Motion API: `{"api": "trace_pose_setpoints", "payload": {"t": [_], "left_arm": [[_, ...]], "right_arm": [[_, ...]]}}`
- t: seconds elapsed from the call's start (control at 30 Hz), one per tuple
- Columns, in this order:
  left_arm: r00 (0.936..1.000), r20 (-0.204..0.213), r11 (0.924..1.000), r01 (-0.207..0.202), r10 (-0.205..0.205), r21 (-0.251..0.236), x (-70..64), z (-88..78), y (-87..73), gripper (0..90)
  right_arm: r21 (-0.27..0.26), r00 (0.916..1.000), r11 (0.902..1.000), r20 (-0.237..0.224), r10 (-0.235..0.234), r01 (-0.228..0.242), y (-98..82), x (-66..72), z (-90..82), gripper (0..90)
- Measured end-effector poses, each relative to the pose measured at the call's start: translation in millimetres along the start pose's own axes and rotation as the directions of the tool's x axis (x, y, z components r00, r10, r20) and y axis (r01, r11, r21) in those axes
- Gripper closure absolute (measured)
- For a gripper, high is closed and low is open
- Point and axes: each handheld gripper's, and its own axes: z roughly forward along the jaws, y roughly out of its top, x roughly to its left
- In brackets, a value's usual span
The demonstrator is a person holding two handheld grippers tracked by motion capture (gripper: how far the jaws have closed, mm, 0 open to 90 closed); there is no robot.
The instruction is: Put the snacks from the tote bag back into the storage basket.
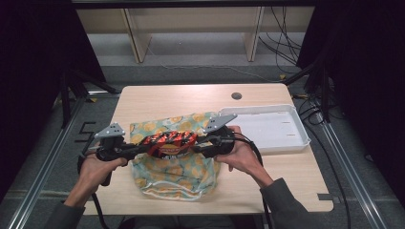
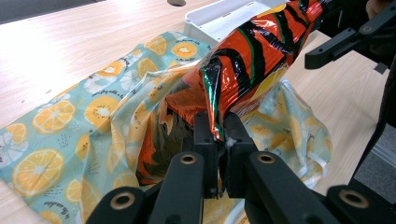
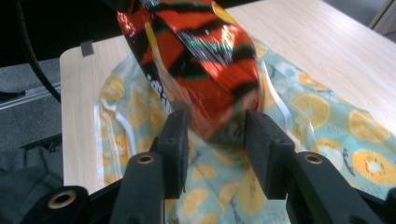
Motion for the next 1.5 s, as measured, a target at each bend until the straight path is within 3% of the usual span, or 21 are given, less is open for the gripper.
{"api": "trace_pose_setpoints", "payload": {"t": [0.37,0.43,0.6,0.7,0.77,0.83,0.97,1.03,1.13,1.3,1.43,1.5], "left_arm": [[0.9999,0.012,1.0,0.009,-0.009,-0.005,-0.1,1.3,-0.2,86.0],[0.9998,0.007,0.9998,0.017,-0.017,-0.01,0.1,1.5,-0.7,85.7],[0.9996,0.02,0.9998,0.02,-0.02,-0.007,1.8,-2.4,-0.4,83.1],[0.9996,0.023,0.9998,0.016,-0.015,-0.011,1.1,-5.2,-0.1,81.0],[0.9999,0.017,1.0,0.002,-0.002,-0.002,1.0,-8.7,0.6,77.9],[1.0,0.0,0.9999,-0.009,0.009,-0.005,-0.3,-11.7,1.3,74.2],[0.9979,-0.023,0.9978,-0.06,0.06,0.03,-4.7,-16.8,-1.7,52.1],[0.9975,-0.04,0.9975,-0.057,0.058,0.042,-8.7,-16.2,-8.6,44.2],[0.994,-0.059,0.9908,-0.086,0.092,0.105,-9.1,-14.4,-21.1,35.6],[0.9912,-0.101,0.9843,-0.068,0.085,0.163,-7.6,-7.6,-45.3,28.0],[0.9878,-0.141,0.986,-0.043,0.066,0.161,-3.7,-8.0,-59.5,22.9],[0.9868,-0.155,0.9895,-0.024,0.047,0.142,-3.5,-8.9,-64.9,22.1]], "right_arm": [[-0.004,0.9994,0.9995,0.014,-0.031,0.031,6.0,5.0,13.0,65.7],[-0.023,0.9994,0.9994,0.025,-0.026,0.026,5.0,4.8,15.7,71.4],[-0.069,0.9999,0.9976,-0.016,-0.003,0.002,3.6,-1.1,15.4,87.7],[-0.078,0.9995,0.9969,-0.031,0.004,-0.007,5.5,-0.8,12.3,89.7],[-0.097,0.999,0.995,-0.041,0.02,-0.024,6.4,0.2,11.7,90.0],[-0.081,0.9984,0.9963,-0.051,0.025,-0.029,7.3,0.0,10.1,90.0],[-0.091,0.9982,0.9949,-0.046,0.039,-0.043,8.1,-0.6,11.1,90.0],[-0.083,0.9978,0.9957,-0.055,0.037,-0.041,9.1,-1.7,9.6,90.0],[-0.1,0.9979,0.9939,-0.049,0.041,-0.046,10.4,-1.5,11.1,90.0],[-0.101,0.9975,0.9943,-0.067,0.026,-0.032,18.0,1.9,8.9,90.0],[-0.128,0.9961,0.9911,-0.084,0.025,-0.036,24.3,3.4,9.2,90.0],[-0.117,0.9937,0.9906,-0.095,0.059,-0.07,26.5,5.4,9.0,90.0]]}}
